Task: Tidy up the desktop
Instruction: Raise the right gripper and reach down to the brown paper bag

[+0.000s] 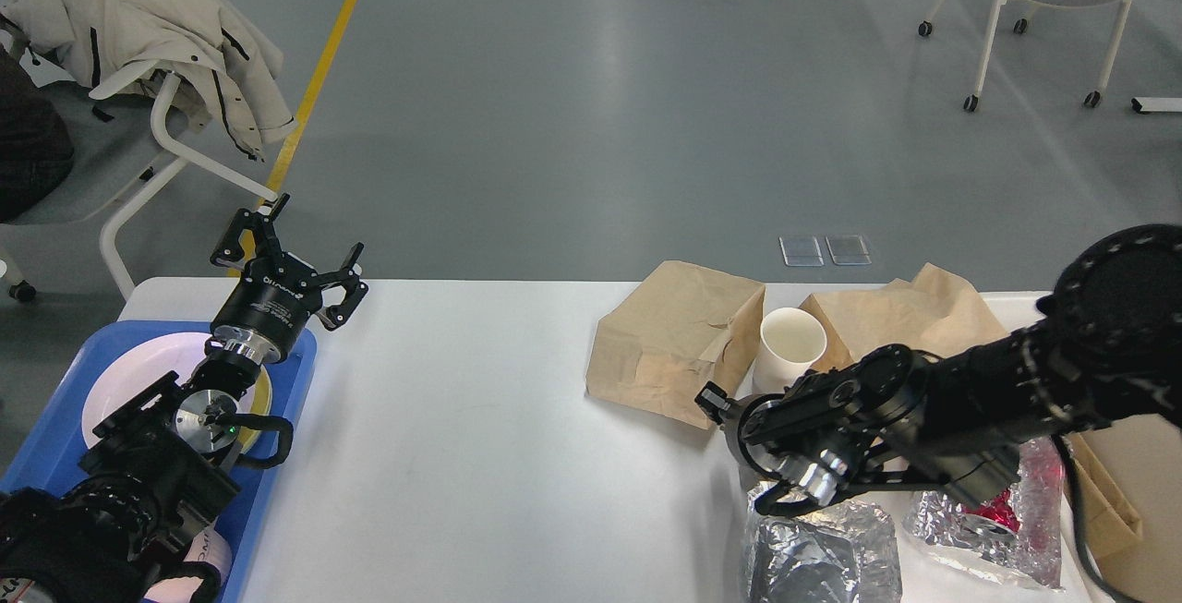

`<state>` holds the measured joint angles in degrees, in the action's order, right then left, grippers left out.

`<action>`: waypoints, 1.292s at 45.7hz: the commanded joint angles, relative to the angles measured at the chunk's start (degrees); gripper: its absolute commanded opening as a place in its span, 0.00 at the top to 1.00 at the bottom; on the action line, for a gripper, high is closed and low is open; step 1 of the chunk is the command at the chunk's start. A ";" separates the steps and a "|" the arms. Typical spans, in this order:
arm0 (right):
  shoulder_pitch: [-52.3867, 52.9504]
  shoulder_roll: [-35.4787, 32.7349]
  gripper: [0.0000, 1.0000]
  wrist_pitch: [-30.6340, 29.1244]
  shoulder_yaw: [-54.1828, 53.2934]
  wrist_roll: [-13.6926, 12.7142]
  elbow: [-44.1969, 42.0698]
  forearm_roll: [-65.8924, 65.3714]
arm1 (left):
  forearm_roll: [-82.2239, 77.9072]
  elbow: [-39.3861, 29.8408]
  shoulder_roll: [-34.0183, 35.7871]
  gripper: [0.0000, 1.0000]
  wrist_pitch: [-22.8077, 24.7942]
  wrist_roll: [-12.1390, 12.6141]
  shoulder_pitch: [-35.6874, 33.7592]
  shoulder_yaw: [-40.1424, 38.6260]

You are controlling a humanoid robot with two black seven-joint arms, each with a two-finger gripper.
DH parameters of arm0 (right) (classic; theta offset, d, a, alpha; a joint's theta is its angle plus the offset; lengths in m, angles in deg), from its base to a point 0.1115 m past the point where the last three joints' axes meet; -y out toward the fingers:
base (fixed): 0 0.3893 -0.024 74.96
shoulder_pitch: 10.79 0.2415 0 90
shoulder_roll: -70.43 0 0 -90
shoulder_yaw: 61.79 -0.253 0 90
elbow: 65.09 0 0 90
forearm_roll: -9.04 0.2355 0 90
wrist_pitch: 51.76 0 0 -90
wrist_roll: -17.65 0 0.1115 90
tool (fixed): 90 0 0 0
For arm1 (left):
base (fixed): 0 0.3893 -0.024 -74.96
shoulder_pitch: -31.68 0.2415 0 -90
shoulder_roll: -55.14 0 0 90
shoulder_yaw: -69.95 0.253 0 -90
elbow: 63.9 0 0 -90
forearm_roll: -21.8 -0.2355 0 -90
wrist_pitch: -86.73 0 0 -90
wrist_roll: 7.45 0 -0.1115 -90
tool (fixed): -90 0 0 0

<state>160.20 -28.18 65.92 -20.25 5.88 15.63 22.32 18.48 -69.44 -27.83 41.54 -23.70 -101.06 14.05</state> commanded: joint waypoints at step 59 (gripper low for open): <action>9.10 6.50 0.00 -25.75 8.65 -1.94 -19.37 -1.41 | 0.07 0.00 0.00 0.00 0.02 0.00 -0.07 0.00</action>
<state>173.88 -24.60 38.31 -10.42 4.02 0.22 20.86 18.48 -69.44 -27.82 41.56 -23.70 -101.07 14.05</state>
